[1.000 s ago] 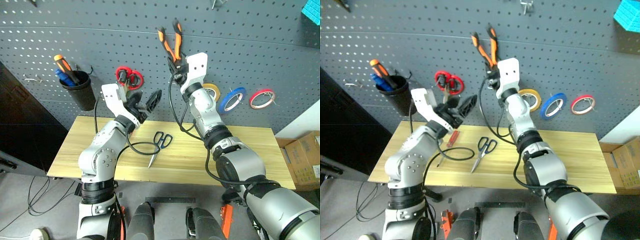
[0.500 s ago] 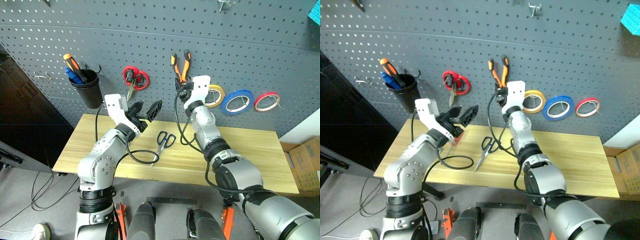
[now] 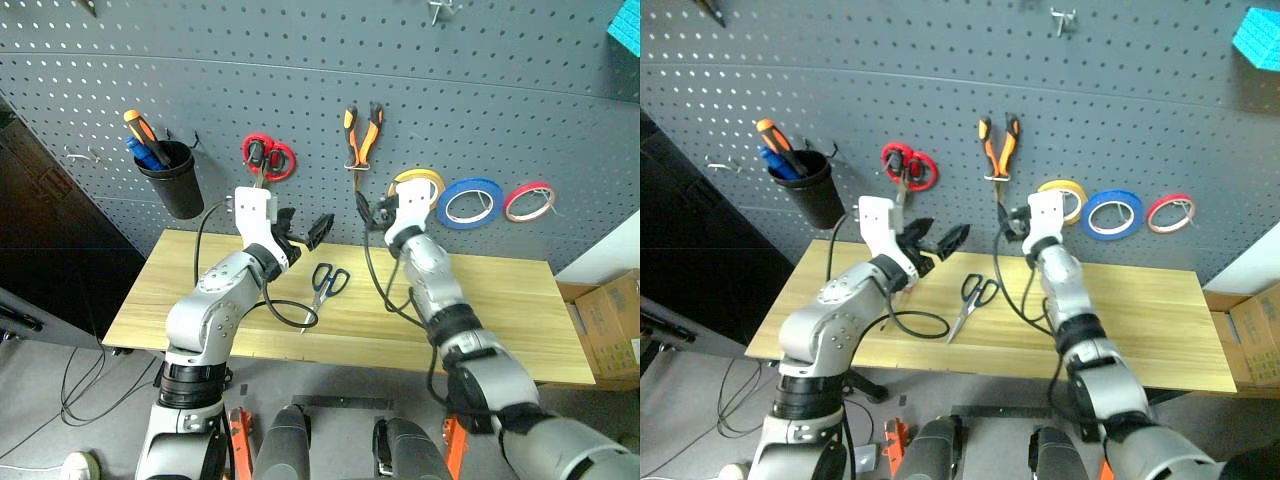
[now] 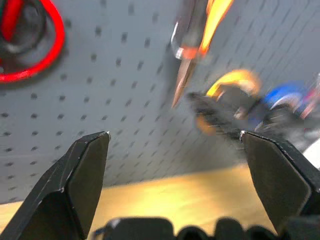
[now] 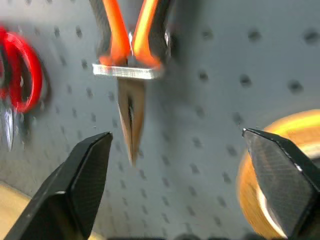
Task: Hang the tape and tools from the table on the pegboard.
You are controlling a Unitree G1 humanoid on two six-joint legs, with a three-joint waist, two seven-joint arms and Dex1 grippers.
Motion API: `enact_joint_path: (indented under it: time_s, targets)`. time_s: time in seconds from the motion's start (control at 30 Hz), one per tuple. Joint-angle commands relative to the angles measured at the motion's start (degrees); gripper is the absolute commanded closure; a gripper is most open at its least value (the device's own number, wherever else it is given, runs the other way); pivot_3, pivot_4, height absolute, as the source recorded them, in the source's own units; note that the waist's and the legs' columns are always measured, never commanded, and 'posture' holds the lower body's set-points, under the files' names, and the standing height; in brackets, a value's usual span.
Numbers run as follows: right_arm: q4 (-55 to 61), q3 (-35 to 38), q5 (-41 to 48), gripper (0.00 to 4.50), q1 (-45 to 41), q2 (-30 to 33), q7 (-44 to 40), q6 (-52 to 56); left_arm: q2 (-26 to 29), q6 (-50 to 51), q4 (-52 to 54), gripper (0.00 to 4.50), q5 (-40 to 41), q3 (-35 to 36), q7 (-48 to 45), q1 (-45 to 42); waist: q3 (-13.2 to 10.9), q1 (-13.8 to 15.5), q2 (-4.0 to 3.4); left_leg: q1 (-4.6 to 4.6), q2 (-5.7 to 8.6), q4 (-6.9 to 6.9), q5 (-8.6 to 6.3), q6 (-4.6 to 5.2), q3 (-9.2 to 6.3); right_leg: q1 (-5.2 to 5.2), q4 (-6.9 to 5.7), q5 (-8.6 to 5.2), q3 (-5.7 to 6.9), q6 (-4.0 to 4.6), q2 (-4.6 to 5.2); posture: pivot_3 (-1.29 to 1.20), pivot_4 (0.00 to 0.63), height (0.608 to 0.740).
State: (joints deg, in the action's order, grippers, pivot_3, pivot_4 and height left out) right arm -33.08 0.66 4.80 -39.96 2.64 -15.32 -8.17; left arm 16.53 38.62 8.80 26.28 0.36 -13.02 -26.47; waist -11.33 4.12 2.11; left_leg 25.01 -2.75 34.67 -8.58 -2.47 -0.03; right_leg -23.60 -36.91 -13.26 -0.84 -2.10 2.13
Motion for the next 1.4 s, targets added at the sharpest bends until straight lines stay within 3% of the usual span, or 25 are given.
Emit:
enact_joint_path:
  time_s: [0.03, 0.2, 0.4, 0.63, 0.83, 0.93, 1.23, 1.27, 1.4]
  targets:
    - [29.8, -3.7, 6.0, 0.03, 11.2, 6.6, -9.1, 16.9, 1.9, -0.9, -6.6, 0.0, -7.1, -3.4, 0.5, -2.3, -0.1, -0.1, -0.09, 0.0, 0.0, -0.04, -0.03, -0.05, 0.0, -0.01, -0.01, -0.02, -0.01, 0.03, 0.0, 0.08, 0.171, 0.74]
    - [50.0, -7.5, 14.1, 0.03, 21.9, 20.4, -21.3, 35.2, 1.1, -2.6, -18.6, 0.0, -13.9, -8.2, -0.8, -3.5, -0.1, -2.0, -0.15, 0.03, 0.01, -0.03, -0.17, -0.22, 0.08, -0.08, -0.02, -0.32, -0.03, -0.14, 0.05, 0.0, 0.185, 0.74]
    - [55.0, -11.7, 13.0, 0.03, 24.7, 29.9, -31.2, 34.0, -2.5, 0.4, -28.5, 0.0, -17.0, -11.4, -2.5, -2.1, -0.3, -4.8, -0.1, -0.06, -0.05, -0.01, -0.18, -0.22, 0.07, -0.09, -0.06, -0.36, -0.03, -0.13, 0.02, -0.06, 0.215, 0.74]
    - [56.4, -13.7, 11.7, 0.03, 23.5, 32.9, -35.2, 33.3, -2.6, 6.0, -32.0, 0.0, -21.0, -10.4, 0.9, -2.7, -2.0, -6.0, 0.19, -0.04, -0.04, 0.08, -0.18, -0.22, 0.02, -0.1, -0.09, -0.35, -0.04, -0.14, 0.04, -0.1, 0.282, 0.74]
    - [56.9, -15.6, 11.5, 0.03, 21.7, 34.7, -38.1, 34.8, -3.4, 9.6, -33.8, 0.0, -21.2, -9.1, 0.1, -2.0, -3.3, -6.0, -0.03, -0.04, -0.03, 0.05, -0.19, -0.23, 0.04, -0.11, -0.07, -0.36, -0.07, -0.15, 0.06, -0.11, 0.325, 0.74]
    - [55.9, -16.0, 10.7, 0.0, 21.7, 36.1, -39.4, 34.6, -3.9, 11.3, -33.8, 0.62, -20.7, -8.8, -1.3, -1.5, -3.7, -6.0, -0.2, -0.04, -0.03, 0.04, -0.21, -0.24, 0.04, -0.11, -0.07, -0.39, -0.07, -0.17, 0.07, -0.12, 0.337, 0.74]
    - [54.8, -15.1, 9.2, 0.0, 23.1, 37.6, -39.6, 34.1, -4.3, 13.9, -31.8, 3.65, -20.9, -7.4, -2.8, 0.0, -4.6, -6.1, -0.51, -0.07, 0.01, 0.05, -0.22, -0.27, 0.05, -0.11, -0.06, -0.41, -0.08, -0.19, 0.14, -0.12, 0.347, 0.74]
    - [54.7, -15.0, 9.2, 0.0, 23.1, 37.6, -39.6, 34.1, -4.4, 14.1, -31.6, 3.87, -20.9, -7.2, -2.7, 0.2, -4.7, -6.1, -0.5, -0.07, 0.01, 0.04, -0.22, -0.27, 0.05, -0.11, -0.05, -0.41, -0.07, -0.19, 0.15, -0.12, 0.346, 0.74]
    - [54.2, -14.7, 9.0, 0.0, 22.8, 37.0, -39.1, 33.7, -4.8, 13.9, -30.4, 3.87, -21.0, -6.8, -2.9, 0.4, -4.7, -6.1, -0.48, -0.07, 0.03, 0.04, -0.26, -0.33, 0.06, -0.11, 0.0, -0.44, -0.07, -0.23, 0.2, -0.11, 0.325, 0.74]
